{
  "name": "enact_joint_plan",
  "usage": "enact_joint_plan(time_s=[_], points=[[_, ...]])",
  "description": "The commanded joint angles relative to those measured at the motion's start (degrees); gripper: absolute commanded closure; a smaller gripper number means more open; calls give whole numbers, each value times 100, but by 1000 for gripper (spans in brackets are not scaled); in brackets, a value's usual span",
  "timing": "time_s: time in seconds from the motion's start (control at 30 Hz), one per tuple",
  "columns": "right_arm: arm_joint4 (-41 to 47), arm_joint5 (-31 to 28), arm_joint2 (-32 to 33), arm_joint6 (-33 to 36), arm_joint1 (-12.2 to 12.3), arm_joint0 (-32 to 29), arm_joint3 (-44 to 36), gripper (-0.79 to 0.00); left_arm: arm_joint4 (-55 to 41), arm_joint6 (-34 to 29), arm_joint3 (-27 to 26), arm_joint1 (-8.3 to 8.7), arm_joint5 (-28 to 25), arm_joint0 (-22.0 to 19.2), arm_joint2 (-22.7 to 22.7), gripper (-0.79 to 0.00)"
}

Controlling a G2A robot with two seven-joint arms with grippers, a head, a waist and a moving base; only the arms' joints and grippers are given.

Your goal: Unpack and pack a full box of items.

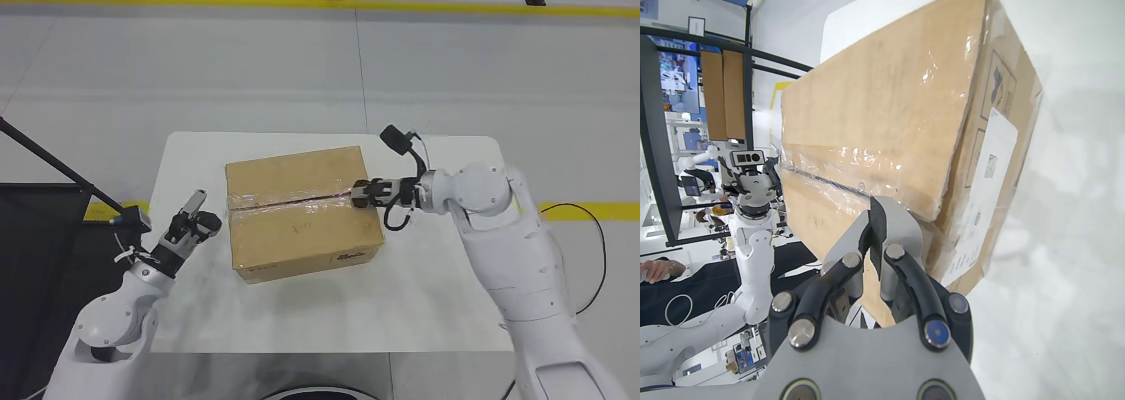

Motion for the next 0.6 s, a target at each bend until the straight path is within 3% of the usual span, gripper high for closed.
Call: enact_joint_plan(time_s=[0.0, 0.57], points=[[77, -28, -164, -52, -41, 115, 215, 0, 34, 6, 27, -4, -4, -14, 66, -785], [856, -128, -1807, -685, -690, 1167, 1459, 0, 118, -74, 22, -15, -5, -146, 386, -785]])
